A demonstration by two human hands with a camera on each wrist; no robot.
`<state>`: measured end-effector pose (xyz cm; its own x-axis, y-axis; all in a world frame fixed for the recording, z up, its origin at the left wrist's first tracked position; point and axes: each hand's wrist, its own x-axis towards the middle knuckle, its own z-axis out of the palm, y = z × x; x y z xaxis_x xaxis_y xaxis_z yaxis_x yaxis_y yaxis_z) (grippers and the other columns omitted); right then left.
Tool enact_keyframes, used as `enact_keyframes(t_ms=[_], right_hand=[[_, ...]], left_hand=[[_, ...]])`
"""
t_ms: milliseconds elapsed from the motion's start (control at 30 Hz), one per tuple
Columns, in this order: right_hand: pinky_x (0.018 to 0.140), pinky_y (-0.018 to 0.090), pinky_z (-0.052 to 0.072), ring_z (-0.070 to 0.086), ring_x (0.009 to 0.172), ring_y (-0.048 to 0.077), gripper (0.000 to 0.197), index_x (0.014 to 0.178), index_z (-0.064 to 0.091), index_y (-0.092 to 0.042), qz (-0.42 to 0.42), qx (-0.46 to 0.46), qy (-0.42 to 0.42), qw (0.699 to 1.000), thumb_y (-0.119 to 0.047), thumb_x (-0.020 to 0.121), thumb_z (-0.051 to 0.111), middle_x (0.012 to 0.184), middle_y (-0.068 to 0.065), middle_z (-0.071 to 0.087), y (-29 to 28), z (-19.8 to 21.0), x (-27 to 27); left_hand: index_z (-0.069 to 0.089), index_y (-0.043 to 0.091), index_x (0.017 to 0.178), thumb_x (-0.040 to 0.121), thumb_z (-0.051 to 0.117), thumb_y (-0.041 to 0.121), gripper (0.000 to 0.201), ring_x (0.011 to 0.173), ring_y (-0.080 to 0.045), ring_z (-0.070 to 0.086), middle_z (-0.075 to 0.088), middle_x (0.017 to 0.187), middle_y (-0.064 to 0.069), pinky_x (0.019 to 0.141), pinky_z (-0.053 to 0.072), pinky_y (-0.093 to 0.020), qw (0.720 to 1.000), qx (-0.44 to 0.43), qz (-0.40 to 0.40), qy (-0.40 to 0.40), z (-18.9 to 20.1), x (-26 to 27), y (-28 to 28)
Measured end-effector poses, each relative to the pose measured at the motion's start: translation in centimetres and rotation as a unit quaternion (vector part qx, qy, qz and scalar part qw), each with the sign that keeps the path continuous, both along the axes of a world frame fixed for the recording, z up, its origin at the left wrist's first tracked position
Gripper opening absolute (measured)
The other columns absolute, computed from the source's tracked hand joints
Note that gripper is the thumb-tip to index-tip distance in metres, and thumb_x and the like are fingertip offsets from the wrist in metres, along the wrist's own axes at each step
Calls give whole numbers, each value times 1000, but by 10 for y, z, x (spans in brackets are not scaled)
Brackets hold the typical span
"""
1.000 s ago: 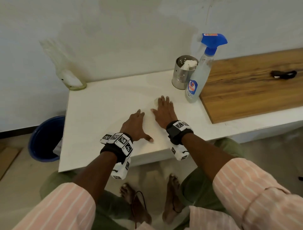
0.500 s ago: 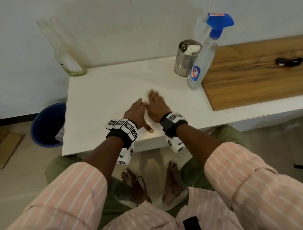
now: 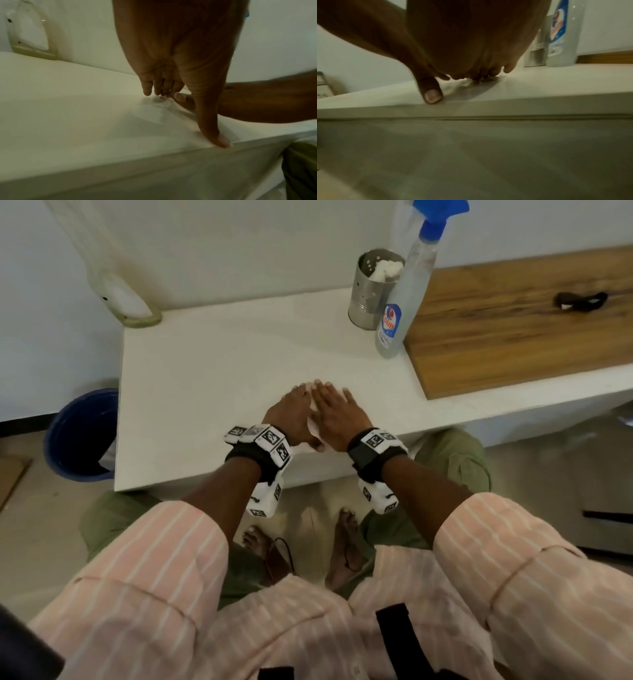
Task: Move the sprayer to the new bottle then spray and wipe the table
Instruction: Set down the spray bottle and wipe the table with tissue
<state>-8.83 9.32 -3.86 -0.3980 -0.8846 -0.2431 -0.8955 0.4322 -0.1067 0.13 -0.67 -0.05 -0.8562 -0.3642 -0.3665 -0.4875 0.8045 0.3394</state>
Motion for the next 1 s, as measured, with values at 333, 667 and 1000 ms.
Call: enact_keyframes(t_ms=[333, 667, 1000], right_hand=[[123, 43, 1, -3, 150, 26, 63, 153, 1, -7, -109, -29, -52, 992, -39, 103, 21, 162, 11, -5, 11, -4, 7], [122, 43, 1, 1, 150, 28, 73, 151, 0, 2, -417, -34, -25, 908, -48, 101, 19, 161, 16, 0, 47, 4, -37], [122, 50, 6, 0, 150, 31, 55, 151, 20, -20, 5, -35, -14, 999, -34, 100, 33, 162, 13, -1, 29, -6, 47]], left_hand=[[11, -4, 150, 54, 86, 51, 133, 149, -25, 10, 1, 161, -14, 120, 21, -38, 999, -33, 19, -21, 1, 5, 6], [12, -4, 149, 60, 83, 51, 126, 149, -26, 9, 1, 161, -14, 119, 24, -39, 997, -53, -2, -61, 7, -1, 11], [13, 0, 150, 45, 89, 53, 141, 145, -33, 23, 0, 161, -12, 114, 31, -45, 990, -87, -20, -112, 7, 29, -18]])
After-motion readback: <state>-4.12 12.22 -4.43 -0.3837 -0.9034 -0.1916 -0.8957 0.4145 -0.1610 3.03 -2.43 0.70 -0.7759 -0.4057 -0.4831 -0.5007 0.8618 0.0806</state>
